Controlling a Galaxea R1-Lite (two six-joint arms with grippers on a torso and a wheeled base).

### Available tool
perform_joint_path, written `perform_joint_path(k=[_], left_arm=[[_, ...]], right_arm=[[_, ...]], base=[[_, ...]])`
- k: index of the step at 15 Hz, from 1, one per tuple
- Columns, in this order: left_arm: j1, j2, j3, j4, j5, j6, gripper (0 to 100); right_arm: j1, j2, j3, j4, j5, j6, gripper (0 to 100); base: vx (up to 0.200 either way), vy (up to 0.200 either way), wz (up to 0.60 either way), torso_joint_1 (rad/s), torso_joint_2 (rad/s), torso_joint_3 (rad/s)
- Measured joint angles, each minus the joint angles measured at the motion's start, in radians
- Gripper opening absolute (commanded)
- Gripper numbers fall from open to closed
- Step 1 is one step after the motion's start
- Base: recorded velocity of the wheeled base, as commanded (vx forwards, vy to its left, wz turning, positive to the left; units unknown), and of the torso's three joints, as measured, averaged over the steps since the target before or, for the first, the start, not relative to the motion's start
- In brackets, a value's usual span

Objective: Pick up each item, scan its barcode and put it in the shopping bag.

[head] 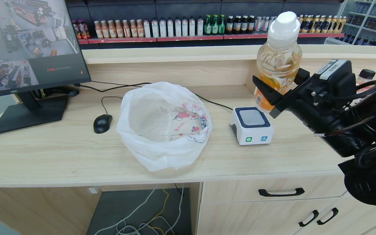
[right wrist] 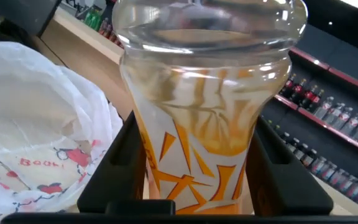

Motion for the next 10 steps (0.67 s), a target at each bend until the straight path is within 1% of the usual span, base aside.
perform_joint_path(k=[2, 4, 5, 7, 10], left_arm=[[0.000, 0.000, 0.000, 0.000, 0.000, 0.000, 100], [0.000, 0.000, 0.000, 0.000, 0.000, 0.000, 100], [0.000, 0.000, 0.000, 0.000, 0.000, 0.000, 100], [0.000, 0.000, 0.000, 0.000, 0.000, 0.000, 100], [0.000, 0.000, 0.000, 0.000, 0.000, 0.000, 100]], right_arm=[[0.012, -0.018, 0.008, -0.001, -0.015, 0.082, 0], [0.028, -0.026, 0.015, 0.000, -0.093, 0.191, 0], [0.038, -0.029, 0.021, 0.000, -0.138, 0.269, 0], [0.045, -0.031, 0.030, 0.000, -0.190, 0.354, 0], [0.046, -0.026, 0.063, 0.000, -0.213, 0.415, 0]], base=[[0.000, 0.000, 0.00, 0.000, 0.00, 0.000], [0.000, 0.000, 0.00, 0.000, 0.00, 0.000], [0.000, 0.000, 0.00, 0.000, 0.00, 0.000], [0.000, 0.000, 0.00, 0.000, 0.00, 0.000], [0.000, 0.000, 0.00, 0.000, 0.00, 0.000]])
